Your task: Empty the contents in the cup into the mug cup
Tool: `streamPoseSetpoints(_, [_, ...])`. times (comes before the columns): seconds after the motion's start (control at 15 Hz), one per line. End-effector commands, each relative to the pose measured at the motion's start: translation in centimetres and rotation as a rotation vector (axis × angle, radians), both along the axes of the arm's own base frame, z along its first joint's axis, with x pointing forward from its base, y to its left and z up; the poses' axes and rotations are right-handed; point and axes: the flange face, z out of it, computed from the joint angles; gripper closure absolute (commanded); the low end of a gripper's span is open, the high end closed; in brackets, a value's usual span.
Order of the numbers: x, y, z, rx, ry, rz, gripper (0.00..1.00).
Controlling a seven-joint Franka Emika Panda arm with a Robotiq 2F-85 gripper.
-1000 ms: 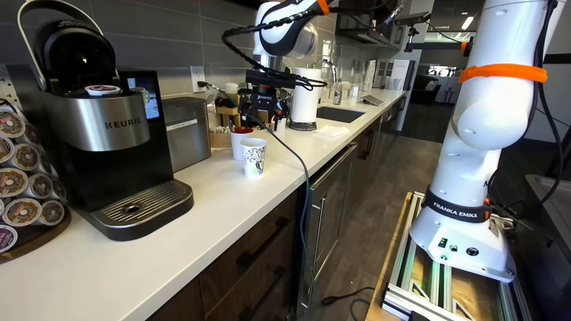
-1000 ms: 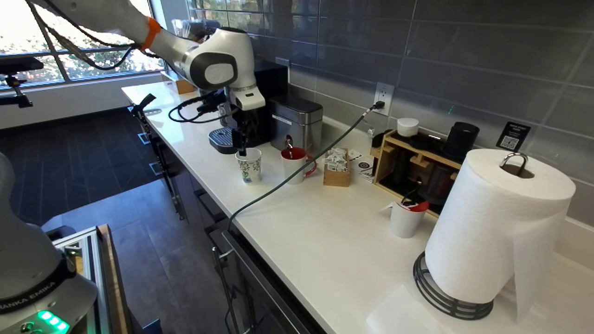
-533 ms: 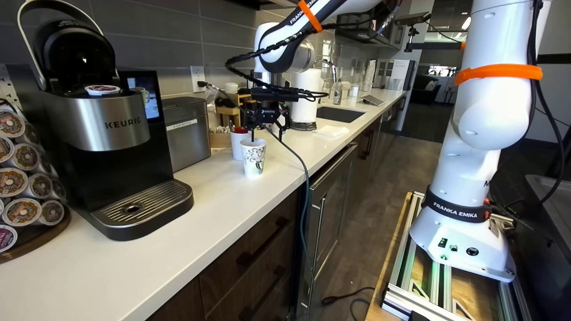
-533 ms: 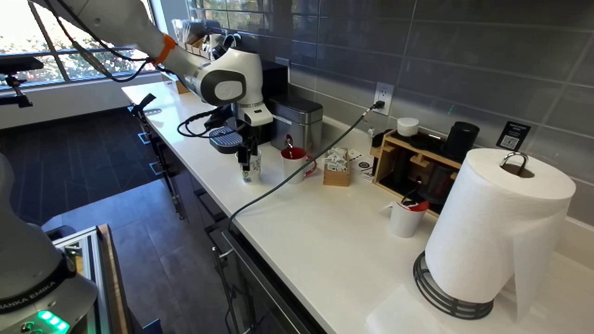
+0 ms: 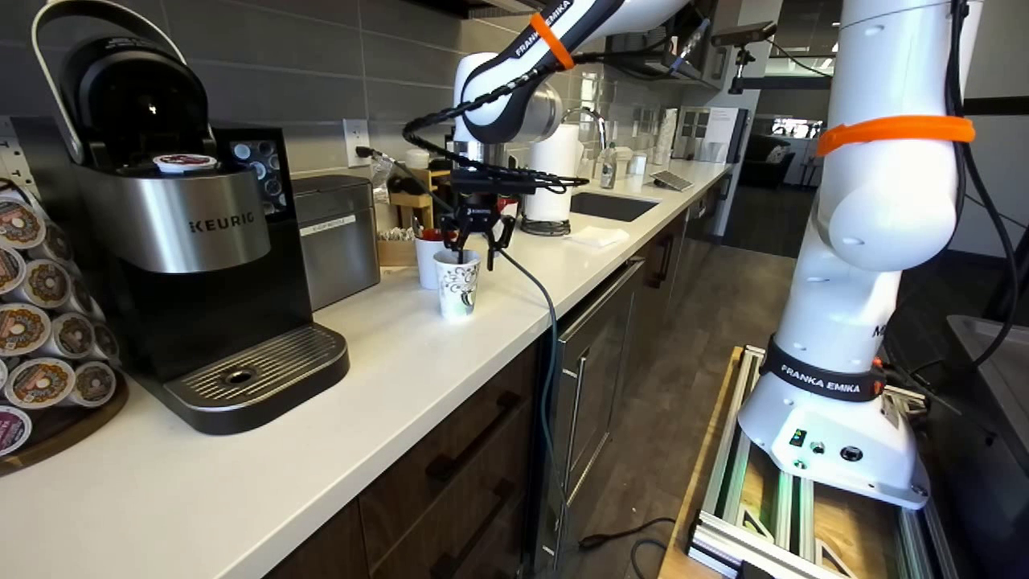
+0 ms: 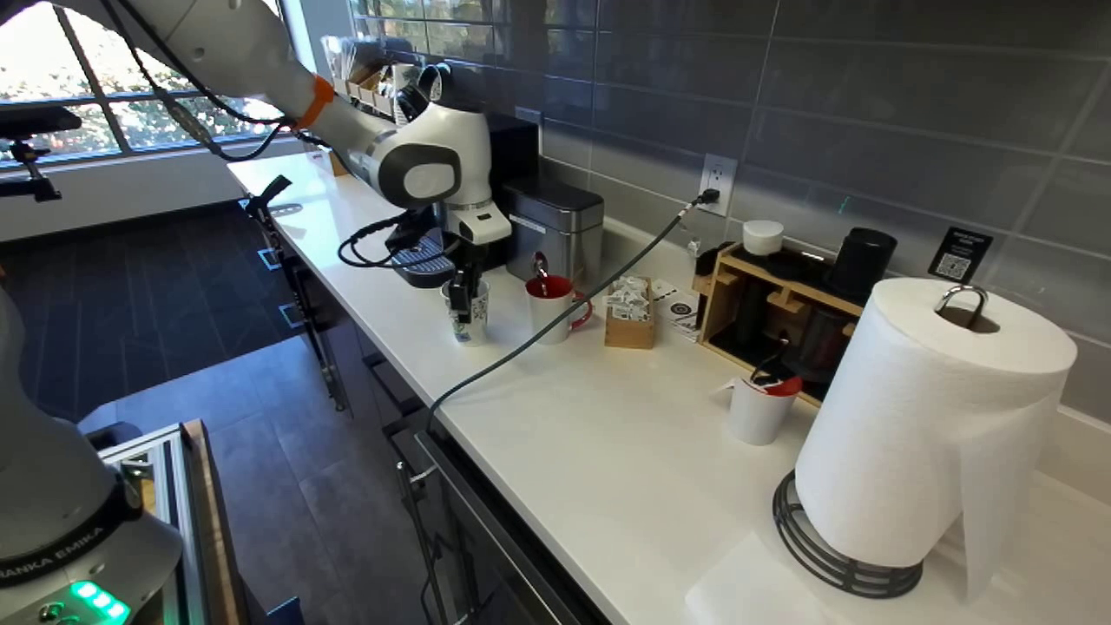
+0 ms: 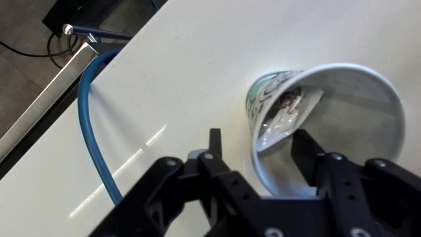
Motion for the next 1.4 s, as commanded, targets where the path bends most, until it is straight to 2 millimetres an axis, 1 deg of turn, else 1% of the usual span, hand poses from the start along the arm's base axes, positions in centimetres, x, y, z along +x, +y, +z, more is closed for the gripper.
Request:
streamPoseSetpoints(0.0, [0.3,-0.3,0.2,0.017,-0.027,0.000,0.73])
streamPoseSetpoints(0.2, [0.2,-1.4,0.7,0.019,-0.045,-0.012,0.96])
streamPoseSetpoints(0.27, [0.2,-1.6,0.9,0.017,-0.049,-0.014,0.99])
streamPoseSetpoints(0.4, [0.1,-1.9,1.4,0.017,-0.068,-0.010,1.00])
streamPoseSetpoints(0.53, [-0.6,-2.0,2.2,0.017,-0.090,0.018,0.99])
streamPoseSetpoints(0.8, [-3.8,-2.4,4.2,-0.018,-0.159,0.172,0.99])
streamPoseSetpoints(0.93, [-6.0,-3.2,5.0,-0.049,-0.187,0.230,0.99])
streamPoseSetpoints(1.07, [-8.2,-4.4,5.9,-0.046,-0.218,0.251,0.99])
streamPoseSetpoints(1.13, [-9.6,-5.2,6.5,-0.025,-0.239,0.232,0.99])
streamPoseSetpoints(1.2, [-10.5,-5.9,7.1,-0.008,-0.259,0.202,0.99])
streamPoseSetpoints(1.33, [-12.4,-7.7,8.3,0.036,-0.315,0.081,0.99])
